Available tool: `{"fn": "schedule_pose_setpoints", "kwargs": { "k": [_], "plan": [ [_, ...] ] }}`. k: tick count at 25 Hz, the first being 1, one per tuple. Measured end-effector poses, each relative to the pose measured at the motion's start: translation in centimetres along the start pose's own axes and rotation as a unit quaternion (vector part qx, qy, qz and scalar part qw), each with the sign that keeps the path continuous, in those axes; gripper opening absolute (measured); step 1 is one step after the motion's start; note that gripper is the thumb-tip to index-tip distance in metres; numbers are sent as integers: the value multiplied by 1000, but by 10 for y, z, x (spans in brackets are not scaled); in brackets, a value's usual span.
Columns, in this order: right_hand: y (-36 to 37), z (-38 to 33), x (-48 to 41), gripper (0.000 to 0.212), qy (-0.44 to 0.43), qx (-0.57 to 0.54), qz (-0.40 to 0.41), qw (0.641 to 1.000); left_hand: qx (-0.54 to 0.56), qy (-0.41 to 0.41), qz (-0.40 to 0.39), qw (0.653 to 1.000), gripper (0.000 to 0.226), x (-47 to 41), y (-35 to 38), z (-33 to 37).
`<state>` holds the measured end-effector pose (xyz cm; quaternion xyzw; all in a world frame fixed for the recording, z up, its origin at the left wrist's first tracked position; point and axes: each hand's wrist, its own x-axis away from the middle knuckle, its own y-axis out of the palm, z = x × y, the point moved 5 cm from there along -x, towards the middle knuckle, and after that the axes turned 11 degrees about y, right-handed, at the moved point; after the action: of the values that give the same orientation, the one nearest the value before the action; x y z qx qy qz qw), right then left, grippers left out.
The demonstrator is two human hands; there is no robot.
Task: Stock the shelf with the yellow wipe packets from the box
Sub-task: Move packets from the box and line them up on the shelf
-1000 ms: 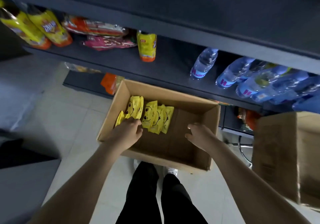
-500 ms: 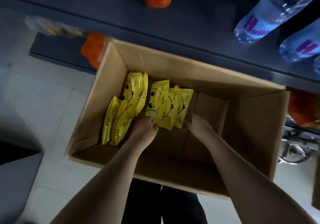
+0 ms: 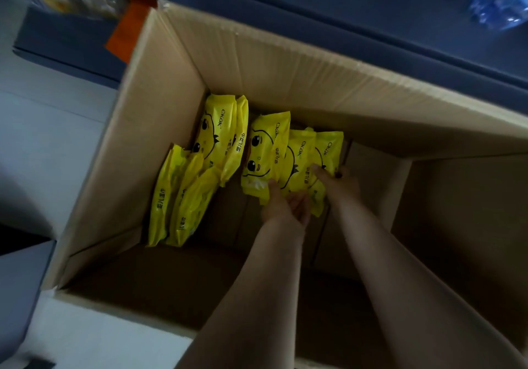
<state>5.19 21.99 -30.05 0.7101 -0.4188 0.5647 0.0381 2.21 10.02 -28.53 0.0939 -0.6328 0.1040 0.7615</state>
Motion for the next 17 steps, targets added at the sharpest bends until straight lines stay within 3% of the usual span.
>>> {"fn": "schedule_pose_setpoints", "kwargs": {
  "k": [3,9,12,16,17],
  "plan": [
    [-26,7,0,37,17,9,51,999,135,4,-6,991,65,1,16,2],
    [-51,34,0,27,24,-20,40,999,179,61,21,982,54,-17,30,19],
    [-55,40,6,23,22,-41,34,998,167,72,-19,983,53,-23,24,15],
    [-71,38,32,30,12,-44,50,998,128,36,54,990,44,1,1,15],
    [-78,36,42,30,15,-52,56,997,64,44,52,996,39,14,-6,20]
  ]
}}
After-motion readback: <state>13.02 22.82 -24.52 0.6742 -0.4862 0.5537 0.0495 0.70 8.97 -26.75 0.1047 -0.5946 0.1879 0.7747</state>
